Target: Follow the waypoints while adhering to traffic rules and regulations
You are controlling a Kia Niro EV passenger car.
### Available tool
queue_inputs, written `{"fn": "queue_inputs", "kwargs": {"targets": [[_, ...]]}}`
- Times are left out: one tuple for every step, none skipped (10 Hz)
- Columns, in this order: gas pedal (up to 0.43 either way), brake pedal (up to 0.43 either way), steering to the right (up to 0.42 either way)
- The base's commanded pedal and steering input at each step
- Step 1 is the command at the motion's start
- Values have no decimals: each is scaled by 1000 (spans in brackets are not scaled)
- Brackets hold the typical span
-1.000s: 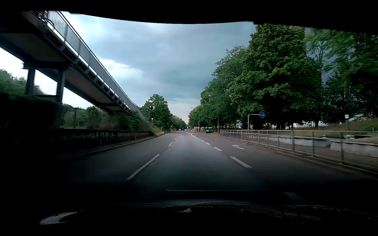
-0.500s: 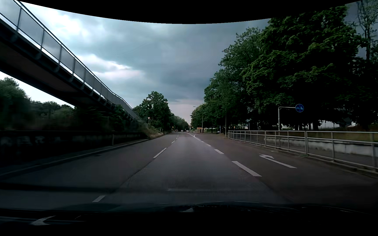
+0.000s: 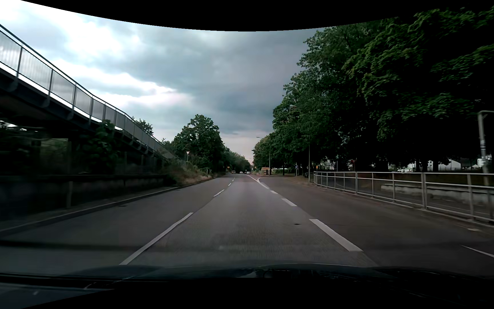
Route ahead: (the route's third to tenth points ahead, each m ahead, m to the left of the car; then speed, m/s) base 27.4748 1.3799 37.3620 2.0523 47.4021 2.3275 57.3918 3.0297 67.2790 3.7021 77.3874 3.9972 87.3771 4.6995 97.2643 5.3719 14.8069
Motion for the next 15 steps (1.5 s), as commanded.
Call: {"fn": "queue_inputs", "kwargs": {"targets": [[98, 0, -10], [98, 0, -10], [98, 0, -10], [98, 0, -10], [98, 0, -10], [98, 0, -10], [98, 0, -10], [98, 0, -10], [98, 0, -10], [98, 0, -10], [98, 0, -9], [98, 0, -9], [98, 0, -8], [98, 0, -8], [98, 0, -7]]}}
